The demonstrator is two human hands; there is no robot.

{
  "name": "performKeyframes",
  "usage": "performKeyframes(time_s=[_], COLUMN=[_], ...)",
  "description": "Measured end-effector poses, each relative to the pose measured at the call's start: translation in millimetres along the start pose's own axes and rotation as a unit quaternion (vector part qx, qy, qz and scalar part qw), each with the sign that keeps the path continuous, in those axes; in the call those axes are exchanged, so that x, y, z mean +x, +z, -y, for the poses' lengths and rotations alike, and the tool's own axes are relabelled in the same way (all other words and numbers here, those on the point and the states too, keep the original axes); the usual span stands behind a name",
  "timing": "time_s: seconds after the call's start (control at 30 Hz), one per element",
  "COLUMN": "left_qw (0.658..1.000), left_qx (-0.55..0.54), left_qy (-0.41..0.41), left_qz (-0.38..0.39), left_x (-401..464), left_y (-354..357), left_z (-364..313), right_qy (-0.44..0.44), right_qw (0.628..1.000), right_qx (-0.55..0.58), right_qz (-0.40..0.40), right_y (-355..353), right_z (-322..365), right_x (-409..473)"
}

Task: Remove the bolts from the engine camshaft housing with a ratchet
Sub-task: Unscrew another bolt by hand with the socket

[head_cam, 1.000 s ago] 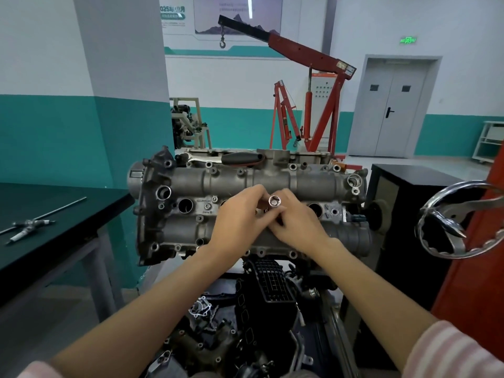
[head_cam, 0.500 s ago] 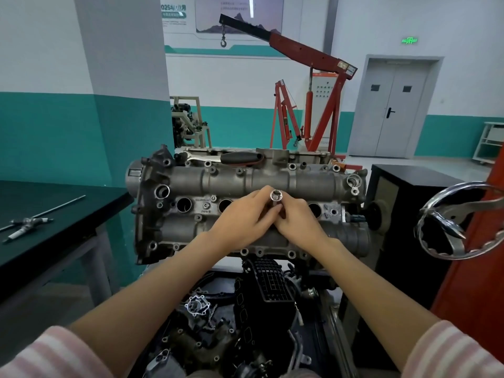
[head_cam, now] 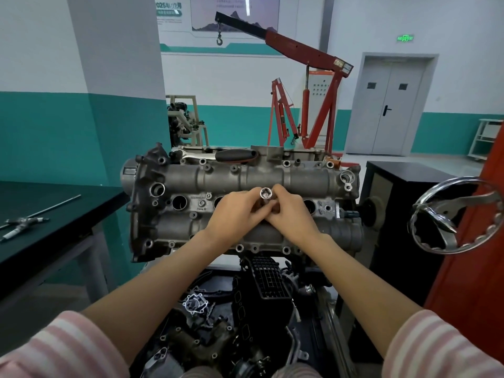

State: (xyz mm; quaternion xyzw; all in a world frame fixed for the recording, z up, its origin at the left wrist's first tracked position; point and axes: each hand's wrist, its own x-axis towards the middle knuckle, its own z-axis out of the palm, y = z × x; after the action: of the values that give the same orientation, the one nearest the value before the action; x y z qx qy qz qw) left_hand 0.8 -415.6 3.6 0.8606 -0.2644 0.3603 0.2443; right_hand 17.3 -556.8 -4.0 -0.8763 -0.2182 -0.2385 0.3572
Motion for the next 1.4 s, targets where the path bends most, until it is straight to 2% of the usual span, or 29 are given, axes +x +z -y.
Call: performKeyframes(time_s=[0.13,0.23,0.57,0.67,0.93,1.07,1.17,1.27,1.4], left_qw=[0.999,0.997,0.998,0.995,0.996,0.989,0.979,0.980,0.977], left_qx=[0.013,0.040,0.067,0.091,0.088,0.145,0.196,0.189,0.214], left_qy=[0.029,0.054,-0.010,-0.037,-0.012,-0.005,-0.038,-0.059,-0.007], left_qz=[0.016,0.039,-0.017,-0.019,-0.021,0.010,0.033,0.027,0.002], left_x=[4,2,4,3,-3,6,10,9,3], left_y=[-3,-2,4,1,-7,-7,-11,-14,-13], left_z=[-2,0,-8,-7,-16,-17,-13,-15,-20], right_qy=[0.010,0.009,-0.003,0.003,-0.035,-0.026,-0.013,0.004,-0.018], right_qw=[0.999,1.000,1.000,0.999,0.999,1.000,1.000,1.000,1.000], right_qx=[0.031,0.012,-0.002,0.033,0.015,-0.008,-0.007,-0.013,-0.008], right_qz=[-0.017,-0.006,0.016,0.008,-0.006,0.001,0.014,0.008,0.003], right_y=[1,1,0,0,0,-1,-1,0,0], right_z=[-2,-4,-3,-3,-6,-4,-3,-3,-5], right_x=[0,0,-3,-3,-6,-6,-5,-3,-5])
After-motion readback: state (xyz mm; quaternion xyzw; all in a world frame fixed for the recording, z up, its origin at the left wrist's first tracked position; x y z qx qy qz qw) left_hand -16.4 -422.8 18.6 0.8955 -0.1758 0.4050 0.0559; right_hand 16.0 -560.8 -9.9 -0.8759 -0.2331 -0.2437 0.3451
